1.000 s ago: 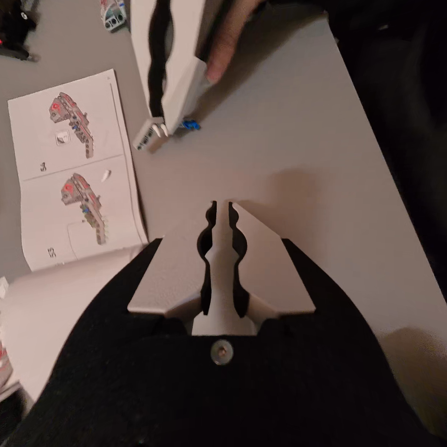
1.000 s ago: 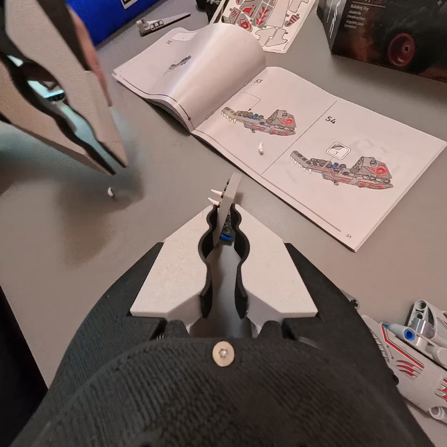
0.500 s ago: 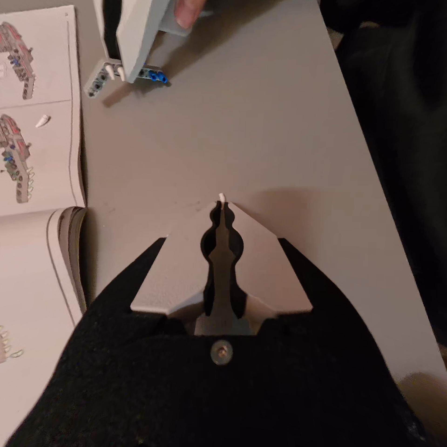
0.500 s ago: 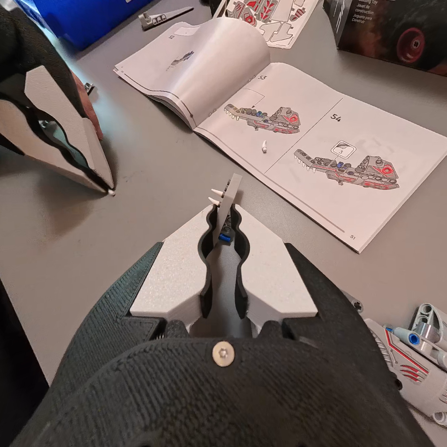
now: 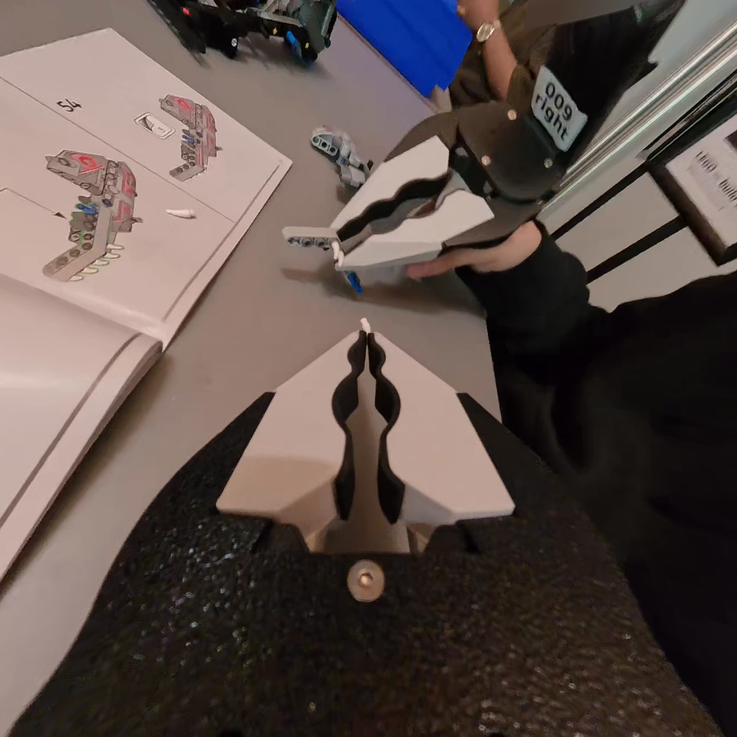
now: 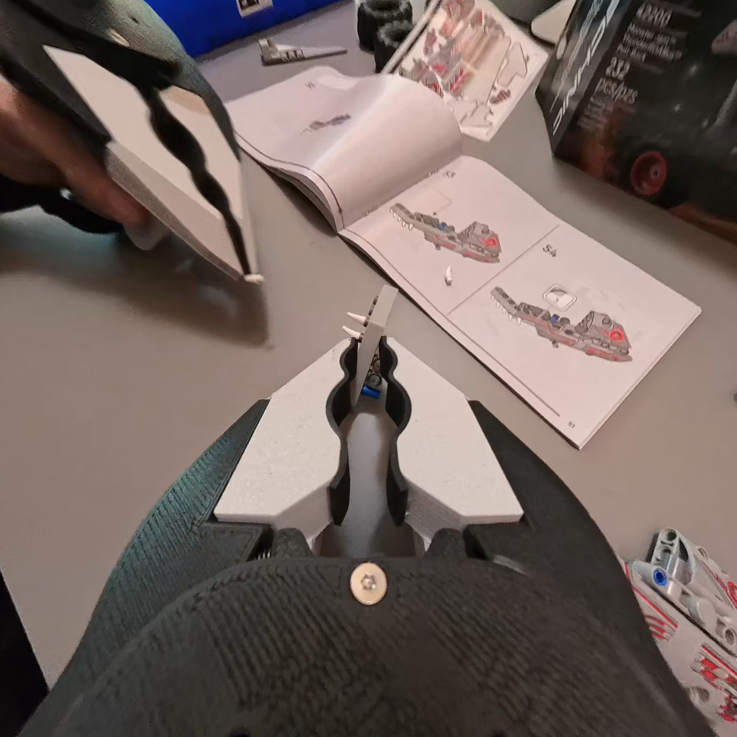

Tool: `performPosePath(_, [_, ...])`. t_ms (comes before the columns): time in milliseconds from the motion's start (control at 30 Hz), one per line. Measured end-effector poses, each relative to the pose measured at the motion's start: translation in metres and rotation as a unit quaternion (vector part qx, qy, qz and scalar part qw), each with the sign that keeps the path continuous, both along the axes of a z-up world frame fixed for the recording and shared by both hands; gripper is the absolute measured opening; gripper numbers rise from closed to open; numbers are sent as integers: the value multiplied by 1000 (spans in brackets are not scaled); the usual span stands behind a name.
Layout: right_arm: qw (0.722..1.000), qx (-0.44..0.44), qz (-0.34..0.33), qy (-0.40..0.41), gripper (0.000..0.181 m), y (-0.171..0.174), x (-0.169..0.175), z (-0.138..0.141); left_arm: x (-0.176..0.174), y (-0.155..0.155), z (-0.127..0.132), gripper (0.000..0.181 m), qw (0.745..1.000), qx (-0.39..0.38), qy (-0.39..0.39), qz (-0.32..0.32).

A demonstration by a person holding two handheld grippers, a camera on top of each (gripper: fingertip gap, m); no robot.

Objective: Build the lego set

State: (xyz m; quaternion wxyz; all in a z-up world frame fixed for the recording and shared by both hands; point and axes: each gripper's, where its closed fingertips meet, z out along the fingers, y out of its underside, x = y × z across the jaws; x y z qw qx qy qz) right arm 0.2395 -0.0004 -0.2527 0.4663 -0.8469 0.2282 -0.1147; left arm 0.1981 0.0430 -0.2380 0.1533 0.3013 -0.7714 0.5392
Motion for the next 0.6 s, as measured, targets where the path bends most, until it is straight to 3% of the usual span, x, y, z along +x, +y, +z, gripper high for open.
performPosePath(233, [998, 62, 28, -14, 10, 10, -7, 19, 13, -19, 4, 0, 1000, -21, 18, -8])
performPosePath(600, [980, 51, 85, -170, 9, 27, -23, 36, 9, -7, 16, 0, 991, -108, 73, -18])
